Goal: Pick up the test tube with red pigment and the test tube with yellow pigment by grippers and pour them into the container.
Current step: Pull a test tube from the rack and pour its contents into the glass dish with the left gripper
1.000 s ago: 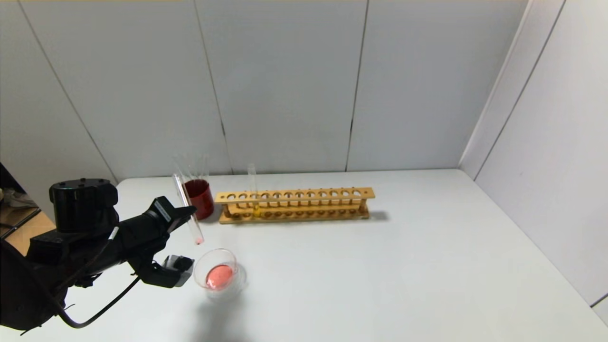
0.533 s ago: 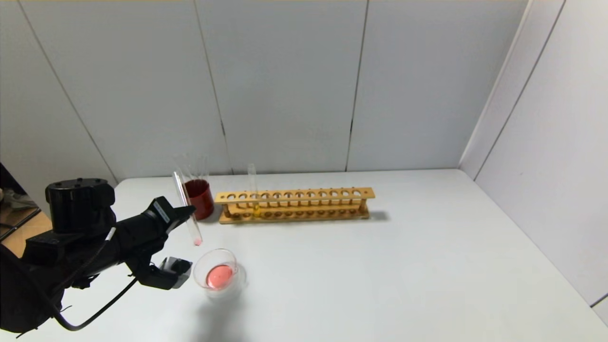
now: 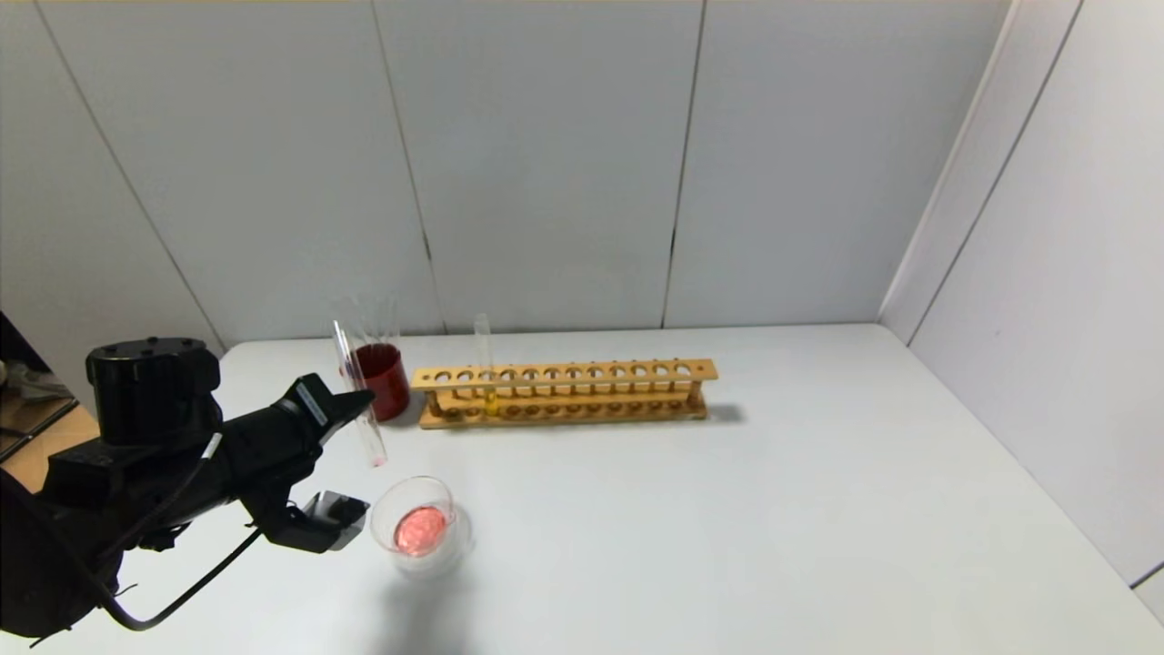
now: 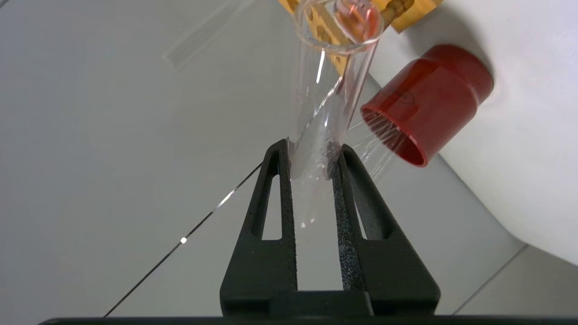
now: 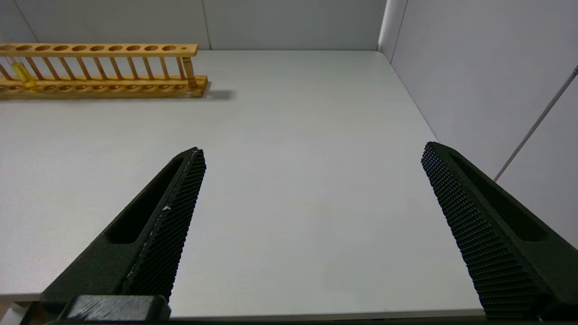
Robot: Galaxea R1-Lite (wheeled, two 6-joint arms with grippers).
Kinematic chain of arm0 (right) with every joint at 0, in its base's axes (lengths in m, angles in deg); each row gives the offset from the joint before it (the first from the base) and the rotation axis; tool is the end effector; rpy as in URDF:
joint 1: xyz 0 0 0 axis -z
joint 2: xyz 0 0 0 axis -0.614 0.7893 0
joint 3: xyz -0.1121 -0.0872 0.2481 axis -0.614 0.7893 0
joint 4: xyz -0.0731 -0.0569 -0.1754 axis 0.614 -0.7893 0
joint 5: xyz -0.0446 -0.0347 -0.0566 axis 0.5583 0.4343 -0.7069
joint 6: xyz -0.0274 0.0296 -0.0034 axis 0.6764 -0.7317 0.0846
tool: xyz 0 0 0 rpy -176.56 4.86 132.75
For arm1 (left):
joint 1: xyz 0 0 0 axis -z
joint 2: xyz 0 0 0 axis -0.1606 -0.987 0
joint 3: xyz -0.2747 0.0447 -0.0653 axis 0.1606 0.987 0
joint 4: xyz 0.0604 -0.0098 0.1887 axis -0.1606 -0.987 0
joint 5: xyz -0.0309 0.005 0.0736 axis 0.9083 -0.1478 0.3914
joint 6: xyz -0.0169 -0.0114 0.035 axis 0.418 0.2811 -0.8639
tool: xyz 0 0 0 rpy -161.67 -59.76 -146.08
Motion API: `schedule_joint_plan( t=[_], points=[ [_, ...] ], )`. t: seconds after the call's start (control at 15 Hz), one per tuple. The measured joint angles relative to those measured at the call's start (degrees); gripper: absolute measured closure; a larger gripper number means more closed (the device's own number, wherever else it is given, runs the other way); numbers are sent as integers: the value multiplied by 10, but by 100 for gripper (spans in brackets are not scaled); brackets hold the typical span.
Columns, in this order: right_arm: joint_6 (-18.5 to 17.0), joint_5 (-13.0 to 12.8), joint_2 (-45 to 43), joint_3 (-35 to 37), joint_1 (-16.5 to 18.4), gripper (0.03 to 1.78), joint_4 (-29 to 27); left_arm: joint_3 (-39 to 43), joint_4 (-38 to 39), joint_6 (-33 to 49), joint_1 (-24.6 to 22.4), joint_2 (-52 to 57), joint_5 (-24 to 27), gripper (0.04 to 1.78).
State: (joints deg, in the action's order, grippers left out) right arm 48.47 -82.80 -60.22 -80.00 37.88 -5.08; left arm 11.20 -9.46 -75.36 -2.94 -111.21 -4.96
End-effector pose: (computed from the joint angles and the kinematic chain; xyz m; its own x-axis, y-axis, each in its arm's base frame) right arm 0.0180 0.0002 0.0758 1.0000 0.0057 0.0028 -0.0057 1.0000 -0.0038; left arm 0.2762 -0.0412 0.0918 0.8791 -0.3607 -0.3114 -0.0033 -0.6581 0.7529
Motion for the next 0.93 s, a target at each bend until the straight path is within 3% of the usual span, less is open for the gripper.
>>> schedule_joint_plan(
  t=[0.93],
  points=[
    [0, 0, 0, 0, 0, 6, 0, -7, 0, -63, 1, 20, -1, 151]
  ],
)
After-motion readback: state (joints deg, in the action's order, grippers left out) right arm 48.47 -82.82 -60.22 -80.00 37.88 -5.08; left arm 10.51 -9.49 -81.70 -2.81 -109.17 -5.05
